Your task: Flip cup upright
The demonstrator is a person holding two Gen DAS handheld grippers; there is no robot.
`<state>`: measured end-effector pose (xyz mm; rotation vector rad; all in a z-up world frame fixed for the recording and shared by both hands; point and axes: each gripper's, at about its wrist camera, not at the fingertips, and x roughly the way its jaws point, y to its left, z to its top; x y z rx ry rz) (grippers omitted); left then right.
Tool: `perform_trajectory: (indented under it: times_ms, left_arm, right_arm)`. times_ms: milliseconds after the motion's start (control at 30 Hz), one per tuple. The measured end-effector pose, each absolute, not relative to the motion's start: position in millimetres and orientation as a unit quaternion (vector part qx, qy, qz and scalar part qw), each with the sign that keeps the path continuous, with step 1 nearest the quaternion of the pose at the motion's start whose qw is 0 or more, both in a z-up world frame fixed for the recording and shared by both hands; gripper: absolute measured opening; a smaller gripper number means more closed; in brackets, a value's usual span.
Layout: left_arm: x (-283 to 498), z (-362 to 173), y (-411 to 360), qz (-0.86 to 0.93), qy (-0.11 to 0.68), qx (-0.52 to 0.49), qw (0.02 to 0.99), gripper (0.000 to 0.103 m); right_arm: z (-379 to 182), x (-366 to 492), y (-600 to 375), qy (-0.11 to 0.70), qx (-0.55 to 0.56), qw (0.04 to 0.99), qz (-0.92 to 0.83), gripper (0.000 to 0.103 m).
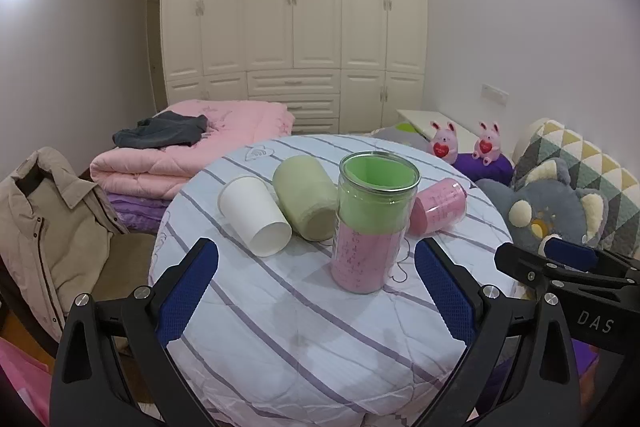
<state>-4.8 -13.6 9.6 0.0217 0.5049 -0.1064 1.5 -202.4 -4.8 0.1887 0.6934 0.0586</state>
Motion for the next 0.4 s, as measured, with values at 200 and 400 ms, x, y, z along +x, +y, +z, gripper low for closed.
perform_trajectory:
  times_ms: [200, 400]
  left_arm:
    - [-4.4, 9.4, -14.1, -0.048, 0.249, 0.015, 0.967, 0.1]
    - [-3.1, 9.1, -14.7, -0.047, 0.244, 0.014, 0.969, 0.1]
  right_arm:
    - [-4.7, 2.0, -200.7, 0.344, 0.09, 0.934, 0.029, 0.08]
    - [-4.8, 1.4, -199.7, 0.342, 0.094, 0.934, 0.035, 0.08]
